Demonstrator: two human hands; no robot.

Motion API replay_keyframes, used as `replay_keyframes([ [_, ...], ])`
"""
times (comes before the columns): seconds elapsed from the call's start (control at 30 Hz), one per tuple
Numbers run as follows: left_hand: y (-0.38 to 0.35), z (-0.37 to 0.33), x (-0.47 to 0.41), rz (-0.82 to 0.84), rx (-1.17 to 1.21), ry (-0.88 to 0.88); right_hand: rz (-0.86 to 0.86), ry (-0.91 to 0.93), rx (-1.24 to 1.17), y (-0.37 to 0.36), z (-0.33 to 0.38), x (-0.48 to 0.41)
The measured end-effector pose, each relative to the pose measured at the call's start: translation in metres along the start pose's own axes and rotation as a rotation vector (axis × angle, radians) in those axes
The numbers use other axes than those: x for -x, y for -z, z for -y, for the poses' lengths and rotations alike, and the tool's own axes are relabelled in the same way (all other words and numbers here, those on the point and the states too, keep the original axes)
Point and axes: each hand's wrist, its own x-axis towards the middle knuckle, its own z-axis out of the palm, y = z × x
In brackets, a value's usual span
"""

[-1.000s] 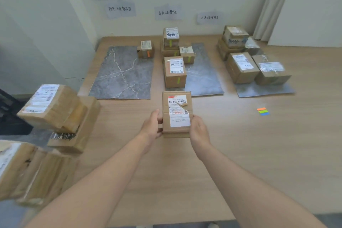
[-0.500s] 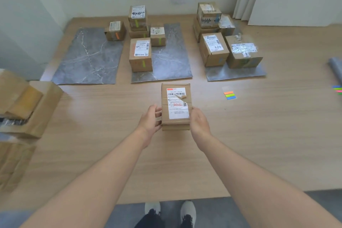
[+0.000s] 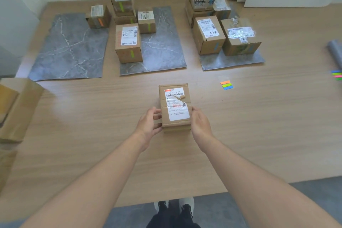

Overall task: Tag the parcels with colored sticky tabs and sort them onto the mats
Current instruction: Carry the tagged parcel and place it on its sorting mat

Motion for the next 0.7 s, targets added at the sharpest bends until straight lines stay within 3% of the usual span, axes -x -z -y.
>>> replay_keyframes([
  [0.13,-0.005,-0.017,-0.007,-0.111,-0.111,-0.036,-0.041,-0.009,-0.025,0.012,0.009,-0.001],
  [0.43,-0.061,-0.083,-0.022,-0.254,-0.076,-0.249,-0.195,0.001,-0.098,0.081,0.012,-0.042],
  [0.7,-0.151,-0.086,-0.052,-0.171,0.029,-0.223,-0.173,0.001,-0.079,0.154,-0.002,-0.111],
])
